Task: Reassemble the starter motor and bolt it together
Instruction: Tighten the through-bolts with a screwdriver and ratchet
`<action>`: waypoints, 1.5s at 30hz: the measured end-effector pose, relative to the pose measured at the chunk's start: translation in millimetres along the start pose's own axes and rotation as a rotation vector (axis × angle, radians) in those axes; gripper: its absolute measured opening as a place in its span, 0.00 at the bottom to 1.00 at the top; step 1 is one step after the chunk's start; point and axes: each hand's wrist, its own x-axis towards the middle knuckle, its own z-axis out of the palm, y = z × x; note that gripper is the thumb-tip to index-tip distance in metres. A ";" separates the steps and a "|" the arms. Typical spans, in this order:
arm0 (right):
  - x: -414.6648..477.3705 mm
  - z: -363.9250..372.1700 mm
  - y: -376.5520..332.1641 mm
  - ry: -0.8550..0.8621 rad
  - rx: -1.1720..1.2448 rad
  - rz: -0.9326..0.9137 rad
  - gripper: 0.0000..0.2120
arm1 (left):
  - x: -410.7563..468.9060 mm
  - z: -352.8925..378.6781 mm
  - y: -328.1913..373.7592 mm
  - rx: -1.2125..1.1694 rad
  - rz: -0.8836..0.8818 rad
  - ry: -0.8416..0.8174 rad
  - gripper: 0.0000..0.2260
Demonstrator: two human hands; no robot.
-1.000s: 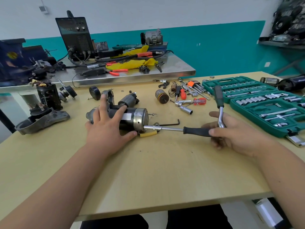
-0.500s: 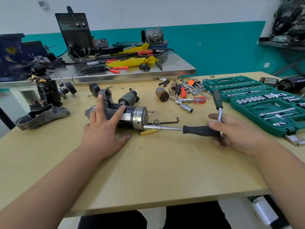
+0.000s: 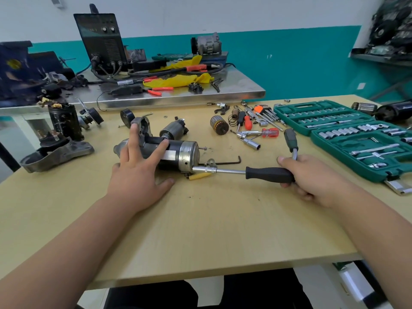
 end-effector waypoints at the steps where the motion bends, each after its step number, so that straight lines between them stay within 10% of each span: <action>1: -0.7 1.2 -1.5 -0.017 0.024 0.001 0.19 | 1.3 0.5 1.3 -0.005 -0.007 0.003 0.41; 8: 0.8 -0.3 -3.0 -0.052 0.225 0.094 0.17 | 15.5 1.6 21.4 0.055 0.302 0.275 0.42; 15: -5.3 -2.5 -7.0 -0.070 0.380 0.072 0.12 | 40.5 8.0 39.9 0.073 0.749 0.284 0.17; 18: -13.6 -12.7 -2.4 -0.195 0.487 -0.047 0.15 | 47.9 8.9 37.2 0.064 0.781 0.251 0.18; 22: -12.3 -22.5 9.7 -0.015 -0.058 -0.330 0.16 | 53.3 5.2 38.3 0.044 0.767 0.181 0.20; 29: 5.5 -4.5 5.6 0.113 0.039 -0.127 0.15 | 49.6 4.8 38.0 0.104 0.765 0.176 0.20; 37: -7.0 -10.3 9.2 0.070 0.112 -0.305 0.05 | 50.0 2.7 40.3 0.049 0.687 0.110 0.23; 41: -2.2 -2.0 4.4 0.164 -0.061 -0.158 0.21 | 49.6 3.6 40.6 0.103 0.720 0.141 0.22; 45: -13.5 -16.6 12.7 -0.023 0.188 -0.339 0.09 | 51.9 2.9 40.2 0.100 0.714 0.117 0.22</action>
